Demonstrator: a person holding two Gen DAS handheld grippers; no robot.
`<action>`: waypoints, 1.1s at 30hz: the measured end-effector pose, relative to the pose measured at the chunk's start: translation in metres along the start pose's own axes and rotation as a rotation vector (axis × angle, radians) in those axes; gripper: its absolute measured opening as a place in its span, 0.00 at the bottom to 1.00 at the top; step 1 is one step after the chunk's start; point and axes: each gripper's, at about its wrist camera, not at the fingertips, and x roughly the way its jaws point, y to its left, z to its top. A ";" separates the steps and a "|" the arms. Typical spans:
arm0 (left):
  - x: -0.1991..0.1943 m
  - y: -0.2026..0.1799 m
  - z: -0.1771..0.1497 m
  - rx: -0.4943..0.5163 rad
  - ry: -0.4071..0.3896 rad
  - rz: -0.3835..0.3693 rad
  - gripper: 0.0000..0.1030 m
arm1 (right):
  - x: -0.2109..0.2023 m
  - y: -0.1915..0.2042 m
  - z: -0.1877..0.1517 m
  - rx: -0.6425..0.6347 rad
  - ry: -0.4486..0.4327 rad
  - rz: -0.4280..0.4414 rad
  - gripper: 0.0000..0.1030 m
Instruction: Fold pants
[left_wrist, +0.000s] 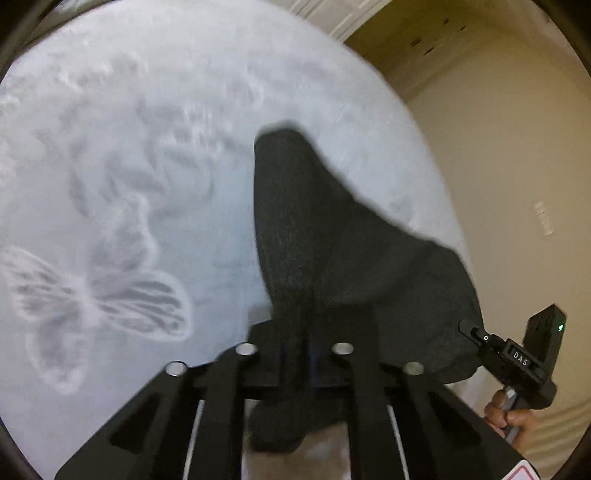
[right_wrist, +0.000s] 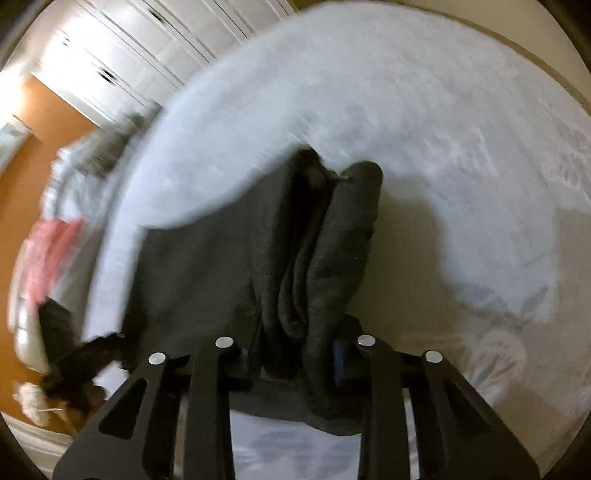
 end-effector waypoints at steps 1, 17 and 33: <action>-0.024 -0.004 0.000 0.029 -0.020 -0.017 0.05 | -0.011 0.007 -0.001 -0.010 -0.018 0.037 0.25; -0.073 -0.062 -0.076 0.456 -0.209 0.445 0.54 | -0.035 0.061 -0.059 -0.295 -0.053 -0.159 0.59; -0.032 -0.082 -0.072 0.468 -0.171 0.489 0.65 | -0.017 0.075 -0.069 -0.301 -0.046 -0.068 0.17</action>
